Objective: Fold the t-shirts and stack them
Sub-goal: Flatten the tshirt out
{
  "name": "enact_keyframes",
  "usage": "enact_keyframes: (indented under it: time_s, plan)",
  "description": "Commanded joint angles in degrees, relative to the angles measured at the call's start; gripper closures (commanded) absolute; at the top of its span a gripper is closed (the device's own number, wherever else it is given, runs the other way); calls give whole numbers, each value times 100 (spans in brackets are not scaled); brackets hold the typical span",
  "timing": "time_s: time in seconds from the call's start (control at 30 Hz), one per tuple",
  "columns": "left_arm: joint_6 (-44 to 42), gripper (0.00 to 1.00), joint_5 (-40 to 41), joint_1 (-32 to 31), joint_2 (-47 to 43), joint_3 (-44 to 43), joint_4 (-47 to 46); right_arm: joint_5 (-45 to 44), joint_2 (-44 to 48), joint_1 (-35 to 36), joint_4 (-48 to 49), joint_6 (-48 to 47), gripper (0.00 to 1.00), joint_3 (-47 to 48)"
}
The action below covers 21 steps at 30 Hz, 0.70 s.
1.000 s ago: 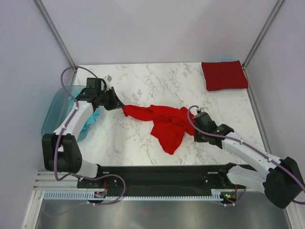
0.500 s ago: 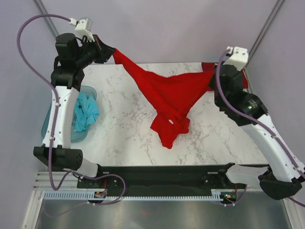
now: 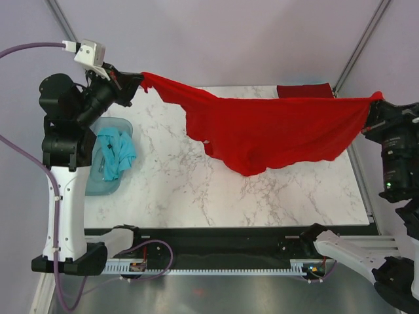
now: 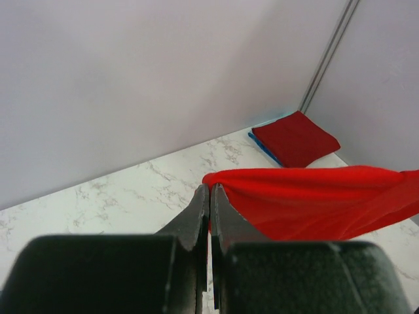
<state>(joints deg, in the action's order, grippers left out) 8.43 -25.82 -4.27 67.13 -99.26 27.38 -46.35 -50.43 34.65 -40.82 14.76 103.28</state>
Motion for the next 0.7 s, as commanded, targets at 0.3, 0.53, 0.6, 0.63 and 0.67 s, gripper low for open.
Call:
enact_keyframes:
  time_s: [0.3,0.53,0.6,0.63,0.67]
  plan:
    - [-229,98,-511,14,-974,1373,-13,557,297,6,-321,193,100,-1018]
    - [836,98,-1258,5,-826,3374,198,268,281,6,-541,615,100,-2365]
    - [609,98,-1197,5,-545,3624,478,-135,149,6,-637,554,100,-2514]
    - [495,98,-1092,5,-195,3677,618,-277,17,6,-673,536,100,-2524]
    - [189,98,-996,5,69,3625,811,-365,-53,6,-690,493,100,-2524]
